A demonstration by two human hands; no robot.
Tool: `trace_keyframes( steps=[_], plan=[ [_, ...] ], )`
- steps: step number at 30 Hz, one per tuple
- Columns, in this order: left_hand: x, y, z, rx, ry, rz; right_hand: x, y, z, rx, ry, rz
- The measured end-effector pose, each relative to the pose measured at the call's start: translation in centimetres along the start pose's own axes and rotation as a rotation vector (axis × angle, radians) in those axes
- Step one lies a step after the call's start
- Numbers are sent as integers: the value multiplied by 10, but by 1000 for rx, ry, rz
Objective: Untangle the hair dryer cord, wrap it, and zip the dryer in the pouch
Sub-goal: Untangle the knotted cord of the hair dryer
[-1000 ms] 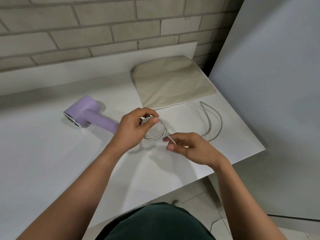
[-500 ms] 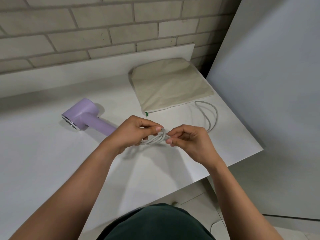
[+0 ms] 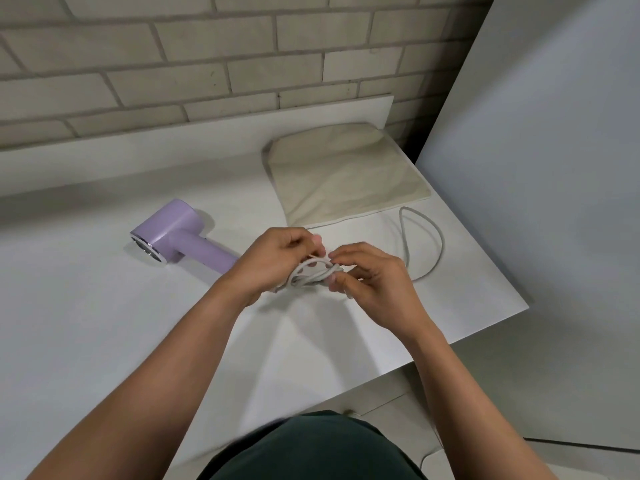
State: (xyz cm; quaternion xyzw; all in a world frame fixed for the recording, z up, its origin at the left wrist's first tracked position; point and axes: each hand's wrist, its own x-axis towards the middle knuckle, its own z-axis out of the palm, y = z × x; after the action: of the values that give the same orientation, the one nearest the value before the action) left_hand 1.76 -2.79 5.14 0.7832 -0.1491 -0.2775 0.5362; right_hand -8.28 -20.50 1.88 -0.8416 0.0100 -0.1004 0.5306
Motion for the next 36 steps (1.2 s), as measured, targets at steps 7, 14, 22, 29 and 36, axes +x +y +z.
trace_keyframes(
  steps=[7, 14, 22, 29, 36],
  plan=[
    [-7, 9, -18, 304, -207, 114, 5, -1, -2, 60, -56, 138],
    [-2, 0, -17, 221, 63, 134, 11, 2, -2, 78, -35, 155],
    [8, -10, -11, 91, 306, 95, 17, 3, -9, 61, -41, 140],
    [12, -18, -19, 679, -11, 512, 15, 1, -10, -15, -73, 156],
    [13, -18, -15, 954, 199, 661, 14, 2, -7, 24, -36, 171]
  ],
)
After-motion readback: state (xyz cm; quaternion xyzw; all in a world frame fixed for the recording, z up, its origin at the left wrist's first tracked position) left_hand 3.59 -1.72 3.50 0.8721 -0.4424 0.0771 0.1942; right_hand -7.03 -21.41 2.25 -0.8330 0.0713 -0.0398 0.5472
